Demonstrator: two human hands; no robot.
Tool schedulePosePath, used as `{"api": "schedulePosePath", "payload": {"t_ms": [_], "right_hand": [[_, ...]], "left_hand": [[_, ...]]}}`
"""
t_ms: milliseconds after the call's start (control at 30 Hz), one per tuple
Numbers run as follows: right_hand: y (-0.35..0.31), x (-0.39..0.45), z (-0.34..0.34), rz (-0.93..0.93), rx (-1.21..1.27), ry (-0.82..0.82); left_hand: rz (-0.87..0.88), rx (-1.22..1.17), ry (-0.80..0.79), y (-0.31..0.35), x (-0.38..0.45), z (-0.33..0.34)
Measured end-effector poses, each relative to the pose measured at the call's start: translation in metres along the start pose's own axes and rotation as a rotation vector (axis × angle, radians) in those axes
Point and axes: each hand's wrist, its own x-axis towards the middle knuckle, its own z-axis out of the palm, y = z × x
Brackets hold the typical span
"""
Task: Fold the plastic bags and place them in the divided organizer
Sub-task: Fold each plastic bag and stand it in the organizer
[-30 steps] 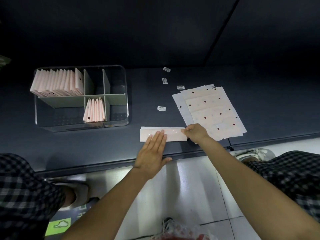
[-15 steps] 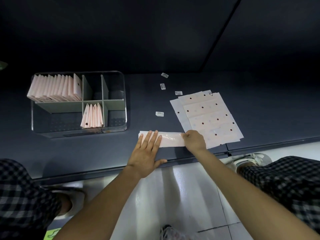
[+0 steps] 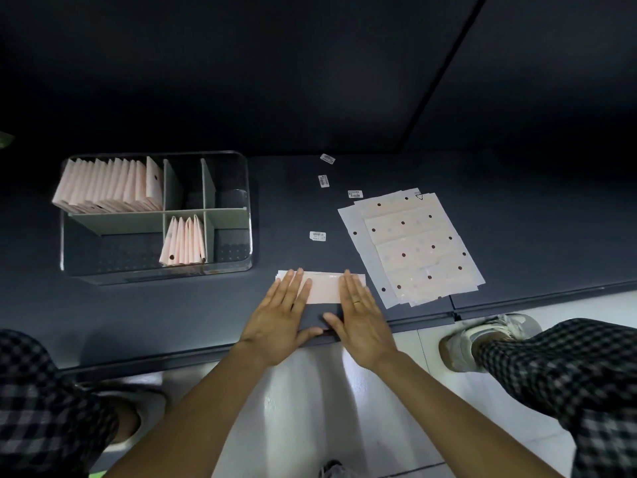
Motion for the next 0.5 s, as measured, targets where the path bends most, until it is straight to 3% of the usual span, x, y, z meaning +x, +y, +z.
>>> {"api": "schedulePosePath", "payload": {"t_ms": [100,267,433,500], "right_hand": [[0.005,0.000,-0.001,0.021,-0.010,0.022],[0.012,0.024,-0.034,0.044,0.129,0.243],[0.018,0.045,-0.055,0.103,0.067,0.057],[0.014,0.046,-0.056,0.138,0.050,0.030]], "left_hand": [[-0.051,-0.004,0.004,-0.012,-0.010,0.000],[-0.093,0.017,-0.014,-0.014,-0.013,-0.001],[-0.139,0.007,-0.021,-0.011,-0.012,-0.010],[-0.142,0.007,0.043,-0.006,-0.013,-0.015]]}}
